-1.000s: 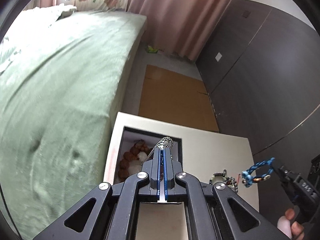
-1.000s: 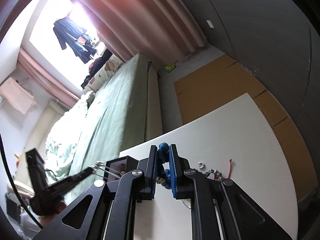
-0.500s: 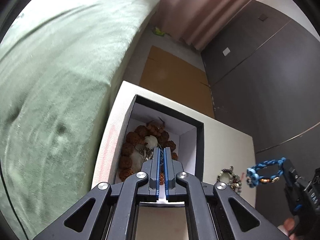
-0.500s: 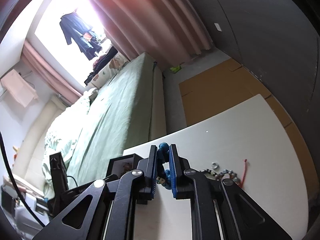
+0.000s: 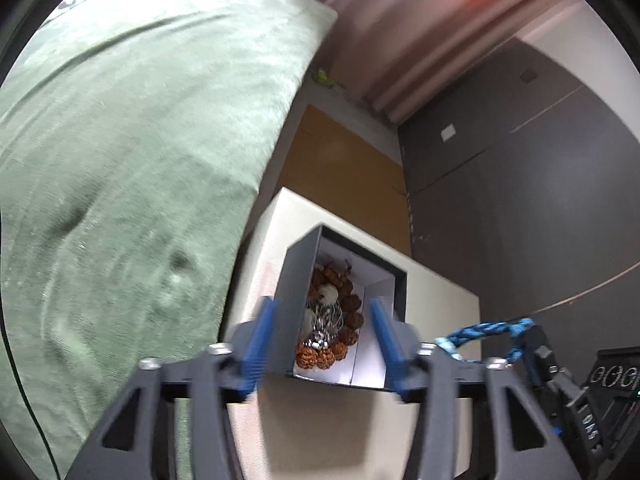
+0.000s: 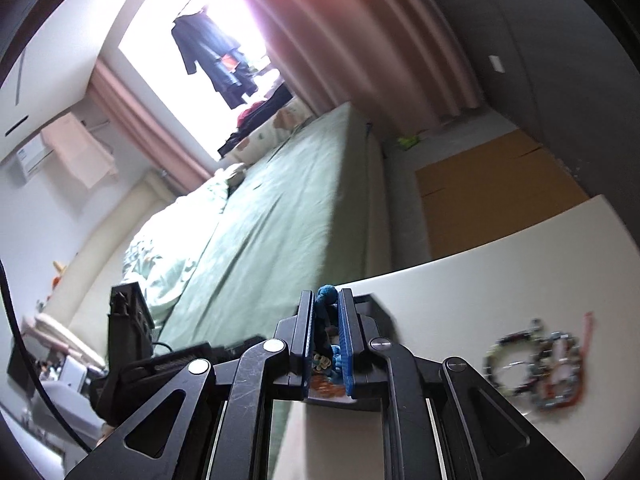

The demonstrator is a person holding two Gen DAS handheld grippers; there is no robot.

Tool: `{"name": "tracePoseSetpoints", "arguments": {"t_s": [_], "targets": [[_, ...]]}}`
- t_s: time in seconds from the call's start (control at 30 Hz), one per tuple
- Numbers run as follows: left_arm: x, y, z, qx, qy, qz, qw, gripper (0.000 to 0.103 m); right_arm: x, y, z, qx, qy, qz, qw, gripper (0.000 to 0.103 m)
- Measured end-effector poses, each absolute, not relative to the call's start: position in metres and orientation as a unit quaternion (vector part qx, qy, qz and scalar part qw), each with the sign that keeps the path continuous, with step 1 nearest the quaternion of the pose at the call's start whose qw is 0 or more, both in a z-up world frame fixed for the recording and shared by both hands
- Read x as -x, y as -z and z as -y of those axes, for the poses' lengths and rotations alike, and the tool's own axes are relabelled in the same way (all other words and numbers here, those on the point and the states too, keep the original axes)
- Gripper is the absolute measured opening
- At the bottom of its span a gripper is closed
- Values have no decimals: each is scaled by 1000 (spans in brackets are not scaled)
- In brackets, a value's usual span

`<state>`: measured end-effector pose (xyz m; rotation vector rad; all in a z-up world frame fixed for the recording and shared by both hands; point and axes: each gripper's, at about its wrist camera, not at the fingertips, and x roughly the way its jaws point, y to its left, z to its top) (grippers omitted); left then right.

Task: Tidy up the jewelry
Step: 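Release the chain into the box with left gripper while right gripper lowers blue bracelet, then open the right gripper over the box and withdraw both grippers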

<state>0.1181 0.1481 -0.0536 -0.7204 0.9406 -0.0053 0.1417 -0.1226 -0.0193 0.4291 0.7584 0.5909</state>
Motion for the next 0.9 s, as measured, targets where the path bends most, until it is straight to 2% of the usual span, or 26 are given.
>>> {"name": "tracePoseSetpoints", "arguments": {"t_s": [0.43, 0.5, 0.57, 0.63, 0.7, 0.83, 0.9], "targets": [[-104, 44, -193, 384, -17, -411, 827, 60, -156, 49, 64, -168, -254, -371, 877, 14], [-103, 44, -196, 388, -17, -410, 825, 60, -163, 64, 54, -166, -269, -402, 859, 16], [-104, 46, -198, 391, -18, -411, 823, 60, -171, 84, 48, -175, -283, -457, 825, 23], [-104, 46, -200, 393, -20, -410, 823, 60, -173, 95, 50, -181, -275, -487, 809, 25], [-103, 46, -200, 394, -20, -409, 823, 60, -168, 92, 56, -186, -279, -480, 811, 26], [-104, 46, -196, 387, -20, -412, 825, 60, -159, 75, 75, -189, -274, -456, 825, 42], [-105, 46, -192, 383, -17, -415, 825, 60, -156, 67, 86, -192, -267, -450, 831, 45]]}}
